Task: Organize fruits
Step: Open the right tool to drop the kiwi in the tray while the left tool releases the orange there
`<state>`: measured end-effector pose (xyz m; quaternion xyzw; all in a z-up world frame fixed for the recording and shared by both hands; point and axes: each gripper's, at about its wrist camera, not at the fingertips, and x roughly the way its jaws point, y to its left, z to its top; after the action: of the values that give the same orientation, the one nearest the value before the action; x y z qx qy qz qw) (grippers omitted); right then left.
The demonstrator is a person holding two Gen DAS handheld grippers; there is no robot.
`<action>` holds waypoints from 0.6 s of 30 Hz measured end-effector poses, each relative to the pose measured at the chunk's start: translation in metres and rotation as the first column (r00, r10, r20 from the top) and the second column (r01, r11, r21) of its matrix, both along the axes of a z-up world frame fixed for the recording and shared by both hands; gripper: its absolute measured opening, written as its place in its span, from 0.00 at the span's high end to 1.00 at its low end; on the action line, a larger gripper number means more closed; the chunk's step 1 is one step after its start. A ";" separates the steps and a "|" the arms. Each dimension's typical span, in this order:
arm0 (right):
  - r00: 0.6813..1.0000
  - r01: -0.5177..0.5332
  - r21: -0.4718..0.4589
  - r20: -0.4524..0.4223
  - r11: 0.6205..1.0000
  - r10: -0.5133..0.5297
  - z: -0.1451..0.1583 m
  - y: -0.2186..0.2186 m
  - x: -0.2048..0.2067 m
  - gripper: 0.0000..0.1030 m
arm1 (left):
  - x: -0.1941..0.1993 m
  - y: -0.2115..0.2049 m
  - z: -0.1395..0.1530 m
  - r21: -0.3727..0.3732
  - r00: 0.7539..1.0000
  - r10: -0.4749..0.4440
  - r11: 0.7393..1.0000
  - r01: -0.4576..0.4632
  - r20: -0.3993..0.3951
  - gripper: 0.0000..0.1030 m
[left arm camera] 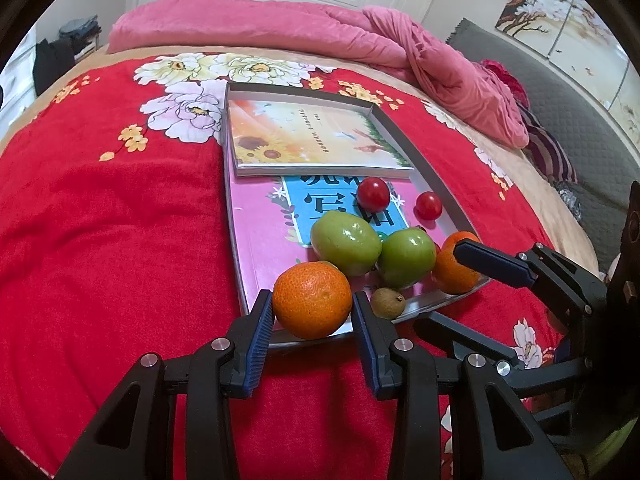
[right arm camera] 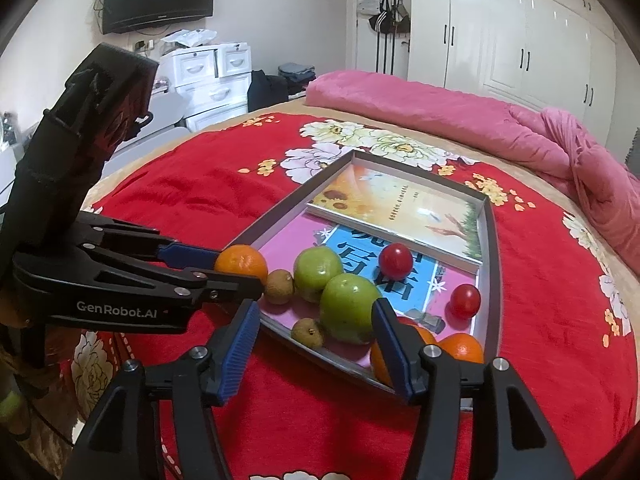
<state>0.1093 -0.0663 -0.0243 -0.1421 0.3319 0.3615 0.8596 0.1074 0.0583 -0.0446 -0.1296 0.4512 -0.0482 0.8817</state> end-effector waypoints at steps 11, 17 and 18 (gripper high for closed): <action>1.000 0.025 -0.003 0.007 1.000 -0.025 0.001 -0.004 0.003 0.39 | -0.001 0.001 0.001 -0.010 1.000 0.004 1.000 -0.004 -0.001 0.59; 0.999 0.038 -0.001 0.009 0.999 -0.038 0.001 -0.006 0.004 0.35 | -0.002 0.001 0.002 -0.014 1.000 0.000 1.000 0.000 0.004 0.55; 0.999 0.040 0.000 0.010 0.999 -0.040 0.002 -0.006 0.004 0.35 | -0.002 0.000 0.003 -0.014 1.000 0.000 1.000 0.000 0.004 0.54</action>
<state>0.1131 -0.0724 -0.0225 -0.1375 0.3305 0.3435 0.8683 0.1059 0.0586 -0.0419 -0.1355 0.4491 -0.0514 0.8816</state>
